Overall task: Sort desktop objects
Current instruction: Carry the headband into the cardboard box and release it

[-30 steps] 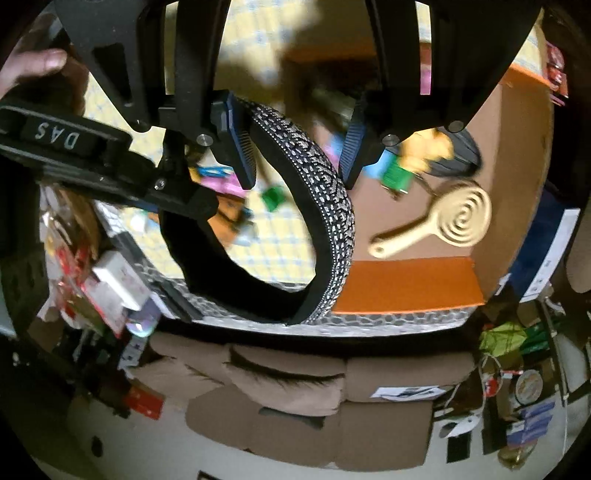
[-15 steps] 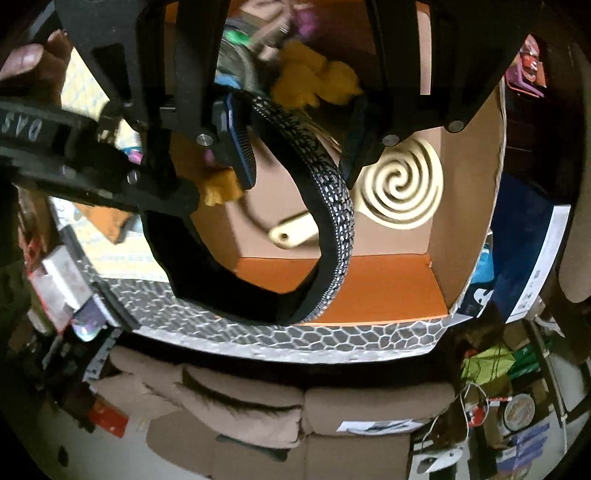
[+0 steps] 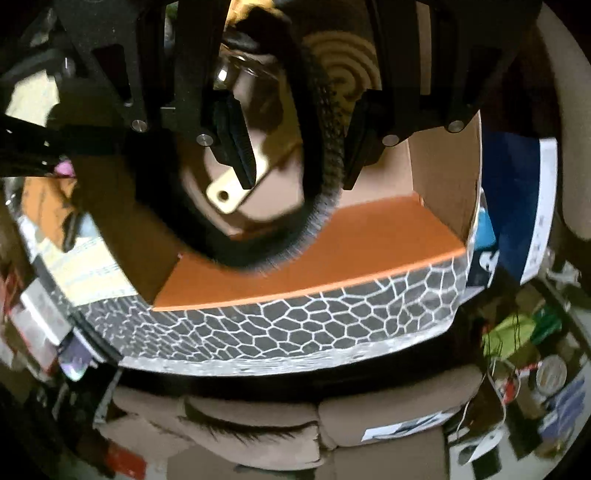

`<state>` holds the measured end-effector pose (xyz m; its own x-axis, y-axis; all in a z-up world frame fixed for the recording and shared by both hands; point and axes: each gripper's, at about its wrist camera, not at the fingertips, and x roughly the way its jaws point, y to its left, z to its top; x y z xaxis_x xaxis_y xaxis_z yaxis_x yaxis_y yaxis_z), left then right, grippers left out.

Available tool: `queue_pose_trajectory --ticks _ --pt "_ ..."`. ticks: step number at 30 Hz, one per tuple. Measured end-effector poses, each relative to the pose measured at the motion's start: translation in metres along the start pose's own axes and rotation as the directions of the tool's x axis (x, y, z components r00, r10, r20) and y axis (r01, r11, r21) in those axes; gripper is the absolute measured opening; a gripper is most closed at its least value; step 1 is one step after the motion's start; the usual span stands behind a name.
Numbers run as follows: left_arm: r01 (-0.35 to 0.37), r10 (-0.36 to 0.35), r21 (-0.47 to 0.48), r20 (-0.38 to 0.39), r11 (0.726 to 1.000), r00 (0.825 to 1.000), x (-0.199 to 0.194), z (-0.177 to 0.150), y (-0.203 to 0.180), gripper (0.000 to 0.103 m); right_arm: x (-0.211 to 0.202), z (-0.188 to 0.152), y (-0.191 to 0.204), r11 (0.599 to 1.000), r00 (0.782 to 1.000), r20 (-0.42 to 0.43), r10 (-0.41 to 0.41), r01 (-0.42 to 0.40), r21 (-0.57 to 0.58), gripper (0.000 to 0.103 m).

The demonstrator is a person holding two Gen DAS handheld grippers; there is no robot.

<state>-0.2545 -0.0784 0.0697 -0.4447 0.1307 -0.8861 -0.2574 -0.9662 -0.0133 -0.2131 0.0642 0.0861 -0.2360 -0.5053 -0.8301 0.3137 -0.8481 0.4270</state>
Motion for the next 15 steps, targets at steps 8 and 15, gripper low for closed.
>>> queue_pose_trajectory --ticks 8,15 --pt "-0.003 0.005 0.067 -0.020 0.998 1.000 0.010 0.008 -0.015 0.043 0.002 -0.004 0.016 0.994 0.998 -0.022 -0.053 0.051 -0.094 0.044" --pt "-0.012 0.012 -0.012 0.001 1.000 1.000 -0.014 -0.006 0.007 0.044 -0.017 -0.009 0.015 0.984 0.993 0.027 -0.112 0.115 -0.137 0.052"
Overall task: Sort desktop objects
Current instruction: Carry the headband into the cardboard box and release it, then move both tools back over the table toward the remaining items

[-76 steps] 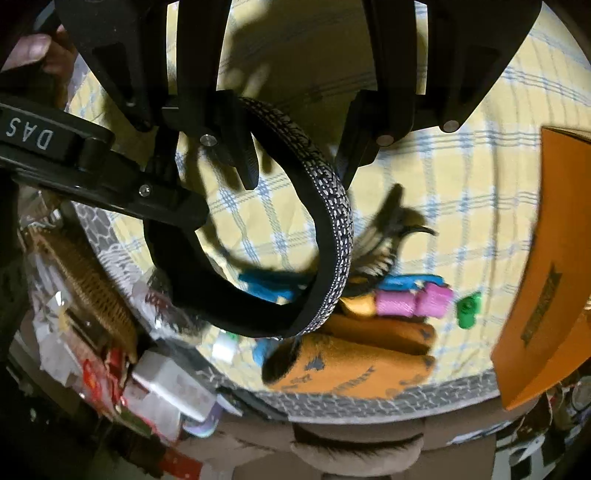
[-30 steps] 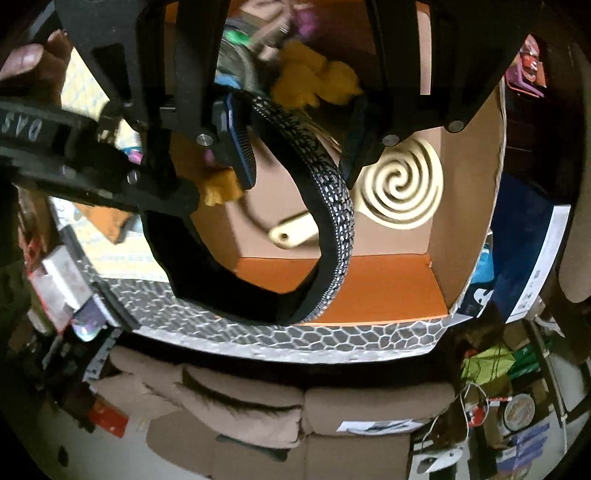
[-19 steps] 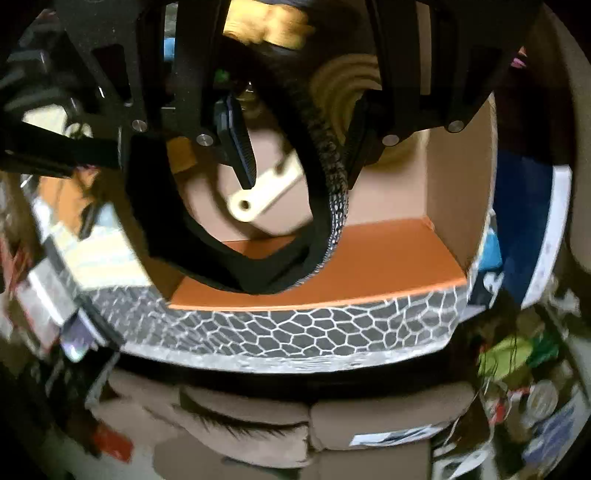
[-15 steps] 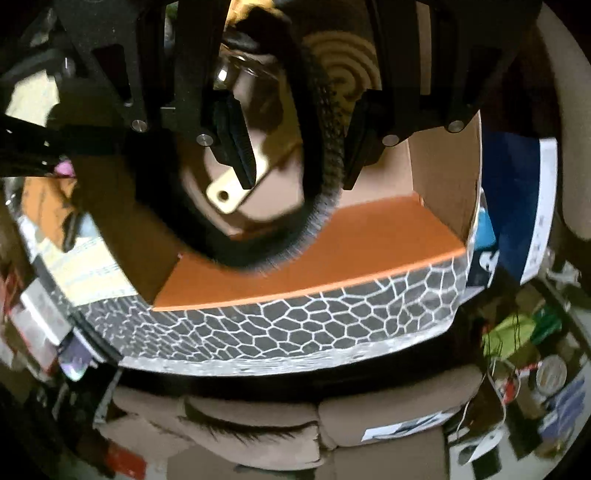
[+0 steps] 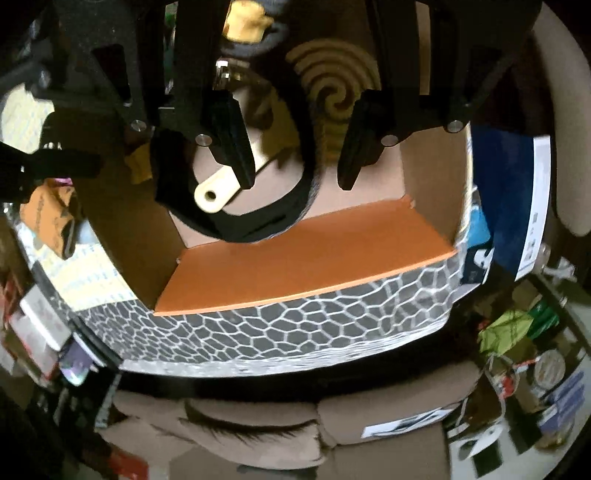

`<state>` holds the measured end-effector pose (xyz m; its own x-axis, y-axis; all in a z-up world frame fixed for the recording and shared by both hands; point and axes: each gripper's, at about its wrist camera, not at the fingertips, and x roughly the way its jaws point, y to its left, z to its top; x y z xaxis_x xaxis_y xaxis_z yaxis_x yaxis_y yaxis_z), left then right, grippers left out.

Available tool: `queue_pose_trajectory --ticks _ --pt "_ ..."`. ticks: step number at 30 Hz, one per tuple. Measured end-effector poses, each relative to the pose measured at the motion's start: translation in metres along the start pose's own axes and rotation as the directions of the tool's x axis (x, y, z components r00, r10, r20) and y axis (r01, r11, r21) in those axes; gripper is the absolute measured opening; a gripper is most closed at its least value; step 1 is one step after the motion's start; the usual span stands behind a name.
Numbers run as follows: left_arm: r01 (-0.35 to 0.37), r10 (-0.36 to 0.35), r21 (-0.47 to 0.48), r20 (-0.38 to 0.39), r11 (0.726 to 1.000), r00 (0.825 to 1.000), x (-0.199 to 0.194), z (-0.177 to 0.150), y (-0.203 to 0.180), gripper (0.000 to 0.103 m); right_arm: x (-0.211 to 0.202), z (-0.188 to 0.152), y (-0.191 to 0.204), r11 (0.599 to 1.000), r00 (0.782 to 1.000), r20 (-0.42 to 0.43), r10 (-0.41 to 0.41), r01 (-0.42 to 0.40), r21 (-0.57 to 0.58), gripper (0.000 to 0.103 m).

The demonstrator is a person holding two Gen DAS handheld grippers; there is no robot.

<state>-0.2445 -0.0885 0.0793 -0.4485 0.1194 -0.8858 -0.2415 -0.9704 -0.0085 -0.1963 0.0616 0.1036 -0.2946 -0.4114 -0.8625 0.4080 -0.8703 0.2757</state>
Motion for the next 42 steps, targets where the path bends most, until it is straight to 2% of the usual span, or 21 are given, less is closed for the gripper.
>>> queue_pose_trajectory --ticks 5,16,17,19,28,40,42 --pt "-0.004 0.005 -0.037 0.016 0.999 1.000 -0.027 -0.015 0.006 0.046 -0.006 -0.009 0.002 1.000 1.000 0.004 -0.004 0.004 0.009 0.055" --pt "-0.017 0.018 -0.034 0.026 0.999 1.000 -0.083 -0.057 -0.014 0.051 -0.041 -0.034 0.014 0.999 0.999 0.018 -0.041 0.041 0.002 0.058" --pt "-0.015 0.016 -0.036 0.027 0.999 1.000 -0.088 -0.062 -0.017 0.052 -0.045 -0.038 0.014 0.999 0.999 0.020 -0.048 0.048 0.003 0.058" --pt "-0.014 0.015 -0.039 0.028 0.999 0.999 -0.097 -0.073 -0.025 0.060 -0.052 -0.046 0.014 0.998 0.998 0.021 -0.065 0.065 0.004 0.060" --pt "0.007 -0.006 -0.065 0.029 0.998 1.000 -0.128 -0.110 -0.053 0.063 -0.076 -0.083 0.012 0.994 0.994 0.016 -0.108 0.107 0.032 0.063" --pt "0.040 -0.027 -0.148 0.088 0.988 0.996 -0.164 -0.143 -0.072 0.065 -0.106 -0.121 0.007 0.984 0.983 0.051 -0.175 0.173 0.037 0.065" --pt "0.042 -0.027 -0.159 0.092 0.986 0.995 -0.166 -0.148 -0.075 0.069 -0.109 -0.126 0.008 0.982 0.980 0.057 -0.188 0.187 0.032 0.067"
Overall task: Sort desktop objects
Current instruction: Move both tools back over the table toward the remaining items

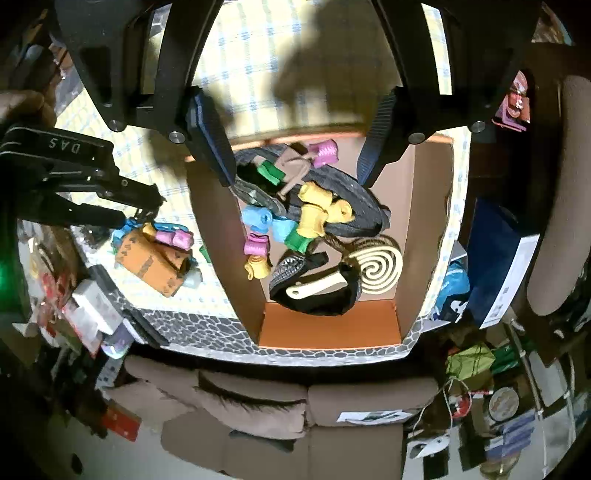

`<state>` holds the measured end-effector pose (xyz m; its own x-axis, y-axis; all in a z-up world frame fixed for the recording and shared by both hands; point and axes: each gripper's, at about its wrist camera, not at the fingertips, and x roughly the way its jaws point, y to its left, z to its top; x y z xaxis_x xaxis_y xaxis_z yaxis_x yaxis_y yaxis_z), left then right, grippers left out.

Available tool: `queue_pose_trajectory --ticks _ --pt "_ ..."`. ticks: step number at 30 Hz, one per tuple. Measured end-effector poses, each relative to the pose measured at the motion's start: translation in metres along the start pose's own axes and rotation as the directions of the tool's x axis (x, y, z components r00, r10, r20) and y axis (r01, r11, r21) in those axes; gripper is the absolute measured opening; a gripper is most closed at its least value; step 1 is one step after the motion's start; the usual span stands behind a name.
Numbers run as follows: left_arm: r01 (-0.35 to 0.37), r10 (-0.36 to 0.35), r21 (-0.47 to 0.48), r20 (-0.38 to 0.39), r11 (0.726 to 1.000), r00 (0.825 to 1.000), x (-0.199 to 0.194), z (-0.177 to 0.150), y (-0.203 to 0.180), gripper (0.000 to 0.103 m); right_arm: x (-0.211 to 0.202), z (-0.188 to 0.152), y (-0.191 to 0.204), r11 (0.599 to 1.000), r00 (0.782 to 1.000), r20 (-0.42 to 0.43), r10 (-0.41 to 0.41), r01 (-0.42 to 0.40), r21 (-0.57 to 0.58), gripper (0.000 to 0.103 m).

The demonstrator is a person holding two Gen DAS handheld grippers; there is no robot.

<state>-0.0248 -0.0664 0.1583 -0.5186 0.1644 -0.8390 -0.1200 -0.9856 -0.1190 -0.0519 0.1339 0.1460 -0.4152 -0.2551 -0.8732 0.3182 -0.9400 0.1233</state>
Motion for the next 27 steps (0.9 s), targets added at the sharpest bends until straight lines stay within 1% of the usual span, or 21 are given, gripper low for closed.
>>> queue_pose_trajectory --ticks 1,2,3,4,5,8,9,11,12,14,19,22,27 --pt "0.004 -0.004 -0.008 -0.001 1.000 1.000 -0.001 -0.002 -0.001 0.075 -0.002 -0.003 -0.001 1.000 1.000 0.006 -0.006 0.006 -0.003 0.069" --pt "0.012 -0.012 -0.018 -0.004 1.000 1.000 -0.001 -0.004 -0.003 0.078 -0.004 -0.005 -0.002 1.000 1.000 0.013 -0.011 0.011 -0.005 0.070" --pt "0.020 -0.020 -0.029 -0.005 0.999 1.000 -0.001 -0.006 -0.004 0.082 -0.005 -0.006 -0.003 1.000 1.000 0.021 -0.018 0.018 -0.007 0.073" --pt "0.028 -0.028 -0.039 -0.005 0.999 1.000 -0.002 -0.008 -0.005 0.082 -0.006 -0.009 -0.005 1.000 0.999 0.030 -0.026 0.026 -0.007 0.077" --pt "0.028 -0.028 -0.046 -0.003 0.999 1.000 -0.002 -0.009 -0.007 0.083 -0.008 -0.011 -0.007 0.999 0.999 0.040 -0.034 0.034 -0.005 0.078" --pt "0.022 -0.022 -0.050 0.007 0.998 1.000 -0.004 -0.014 -0.015 0.093 -0.010 -0.017 -0.013 0.999 0.998 0.053 -0.044 0.044 0.004 0.080" --pt "0.026 -0.025 -0.049 0.015 0.998 1.000 -0.004 -0.016 -0.019 0.097 -0.010 -0.019 -0.016 0.999 0.997 0.055 -0.046 0.045 0.007 0.083" --pt "0.028 -0.027 -0.056 0.024 0.998 0.999 -0.004 -0.018 -0.024 0.102 -0.011 -0.023 -0.020 0.999 0.997 0.061 -0.051 0.050 0.014 0.092" --pt "0.033 -0.032 -0.062 0.025 0.998 0.999 -0.003 -0.019 -0.026 0.103 -0.011 -0.025 -0.023 0.999 0.997 0.068 -0.049 0.048 0.019 0.102" --pt "0.047 -0.045 -0.074 0.028 0.996 0.999 -0.002 -0.021 -0.029 0.103 -0.012 -0.029 -0.028 0.999 0.996 0.083 -0.046 0.044 0.031 0.102" --pt "0.053 -0.051 -0.082 0.028 0.995 0.998 0.003 -0.025 -0.039 0.103 -0.011 -0.037 -0.039 0.997 0.995 0.082 -0.055 0.050 0.056 0.102" --pt "0.061 -0.059 -0.082 0.030 0.995 0.998 0.006 -0.026 -0.048 0.103 -0.011 -0.040 -0.046 0.996 0.994 0.083 -0.073 0.068 0.057 0.102" --pt "0.076 -0.072 -0.070 0.057 0.995 0.996 0.009 -0.028 -0.067 0.103 -0.010 -0.047 -0.063 0.993 0.991 0.087 -0.097 0.091 0.069 0.102"
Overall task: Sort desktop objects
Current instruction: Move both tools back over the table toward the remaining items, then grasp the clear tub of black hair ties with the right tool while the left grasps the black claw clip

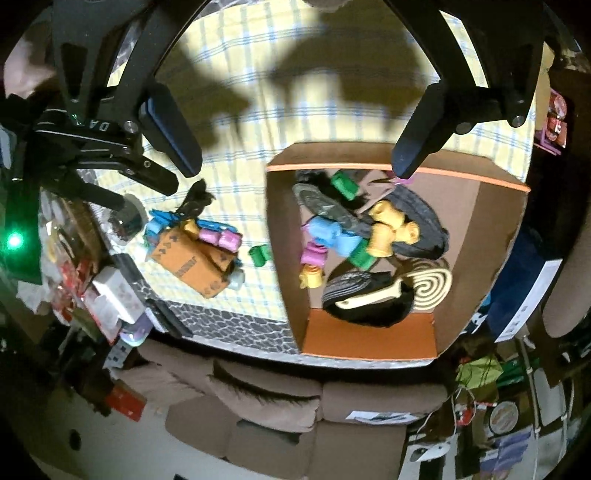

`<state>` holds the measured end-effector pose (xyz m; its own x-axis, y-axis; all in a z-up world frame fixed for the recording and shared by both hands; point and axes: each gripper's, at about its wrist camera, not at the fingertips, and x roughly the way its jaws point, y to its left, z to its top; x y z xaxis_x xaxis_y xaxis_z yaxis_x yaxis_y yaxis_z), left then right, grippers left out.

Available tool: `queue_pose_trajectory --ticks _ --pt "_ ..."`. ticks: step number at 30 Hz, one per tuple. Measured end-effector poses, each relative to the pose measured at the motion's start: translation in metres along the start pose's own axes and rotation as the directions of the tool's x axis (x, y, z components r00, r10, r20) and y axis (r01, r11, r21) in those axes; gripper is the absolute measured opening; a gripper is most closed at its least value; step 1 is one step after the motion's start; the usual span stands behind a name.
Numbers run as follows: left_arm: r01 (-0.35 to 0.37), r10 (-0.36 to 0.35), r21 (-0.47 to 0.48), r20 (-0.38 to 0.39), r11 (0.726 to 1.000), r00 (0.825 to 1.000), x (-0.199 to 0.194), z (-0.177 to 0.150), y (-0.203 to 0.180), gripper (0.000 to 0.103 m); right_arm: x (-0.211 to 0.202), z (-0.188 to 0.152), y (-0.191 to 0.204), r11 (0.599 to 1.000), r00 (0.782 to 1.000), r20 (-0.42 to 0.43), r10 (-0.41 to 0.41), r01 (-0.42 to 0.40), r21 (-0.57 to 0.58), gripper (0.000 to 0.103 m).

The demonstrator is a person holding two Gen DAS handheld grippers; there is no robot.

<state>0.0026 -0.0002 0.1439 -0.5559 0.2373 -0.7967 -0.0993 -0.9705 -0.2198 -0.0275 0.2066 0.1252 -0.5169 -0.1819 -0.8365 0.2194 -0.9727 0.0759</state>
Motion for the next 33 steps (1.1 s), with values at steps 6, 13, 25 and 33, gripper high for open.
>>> queue_pose_trajectory --ticks 6,13,25,33 --pt "0.016 -0.017 0.039 0.014 0.999 1.000 0.013 -0.003 -0.030 0.103 0.005 -0.007 -0.034 0.999 0.999 0.005 -0.049 0.049 0.019 0.102" --pt "0.035 -0.037 0.092 0.019 0.995 0.999 0.038 -0.009 -0.063 0.103 0.010 -0.014 -0.098 0.986 0.992 0.012 -0.126 0.124 0.111 0.102" --pt "0.053 -0.060 0.278 0.015 0.959 0.998 0.094 -0.022 -0.124 0.103 0.026 -0.022 -0.205 0.915 0.974 0.009 -0.227 0.210 0.344 0.102" --pt "0.050 -0.059 0.370 0.013 0.928 0.998 0.132 -0.022 -0.150 0.103 0.051 -0.028 -0.233 0.898 0.974 0.000 -0.225 0.207 0.388 0.102"
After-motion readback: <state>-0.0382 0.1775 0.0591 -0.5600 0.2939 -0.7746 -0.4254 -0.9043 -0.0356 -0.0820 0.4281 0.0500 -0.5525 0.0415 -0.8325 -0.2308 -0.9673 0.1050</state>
